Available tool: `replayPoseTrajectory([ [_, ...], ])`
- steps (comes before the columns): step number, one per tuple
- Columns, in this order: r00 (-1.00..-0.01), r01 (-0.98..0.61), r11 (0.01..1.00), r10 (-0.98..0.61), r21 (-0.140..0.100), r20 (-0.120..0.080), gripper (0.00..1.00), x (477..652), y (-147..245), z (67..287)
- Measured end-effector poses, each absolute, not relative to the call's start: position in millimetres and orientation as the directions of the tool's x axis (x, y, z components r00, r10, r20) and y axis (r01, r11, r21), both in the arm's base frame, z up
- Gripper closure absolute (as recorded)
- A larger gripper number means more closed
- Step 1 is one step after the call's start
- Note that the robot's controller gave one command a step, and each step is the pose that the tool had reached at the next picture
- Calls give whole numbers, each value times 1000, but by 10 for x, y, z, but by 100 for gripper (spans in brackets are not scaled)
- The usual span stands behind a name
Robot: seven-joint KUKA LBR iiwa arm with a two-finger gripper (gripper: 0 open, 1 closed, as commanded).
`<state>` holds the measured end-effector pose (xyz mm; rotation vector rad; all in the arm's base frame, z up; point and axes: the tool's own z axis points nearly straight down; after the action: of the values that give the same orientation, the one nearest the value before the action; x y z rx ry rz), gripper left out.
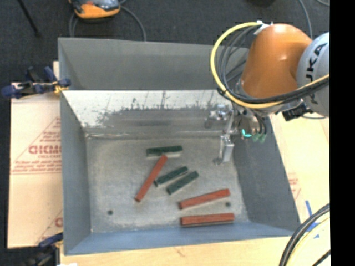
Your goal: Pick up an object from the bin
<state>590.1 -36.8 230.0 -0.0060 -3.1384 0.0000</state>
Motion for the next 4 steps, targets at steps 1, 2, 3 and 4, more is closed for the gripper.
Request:
replayPoseTrajectory([
  [1,-1000,3,1000,3,-1,-5,0,5914,-369,2349],
  [2,-1000,-20,1000,-20,-2,-11,0,5735,-349,1889],
  [3,-1000,-12,1000,-12,0,-6,0,5263,-234,1317],
  [4,-994,-109,994,-109,-1,1,0,5175,-172,915],
])
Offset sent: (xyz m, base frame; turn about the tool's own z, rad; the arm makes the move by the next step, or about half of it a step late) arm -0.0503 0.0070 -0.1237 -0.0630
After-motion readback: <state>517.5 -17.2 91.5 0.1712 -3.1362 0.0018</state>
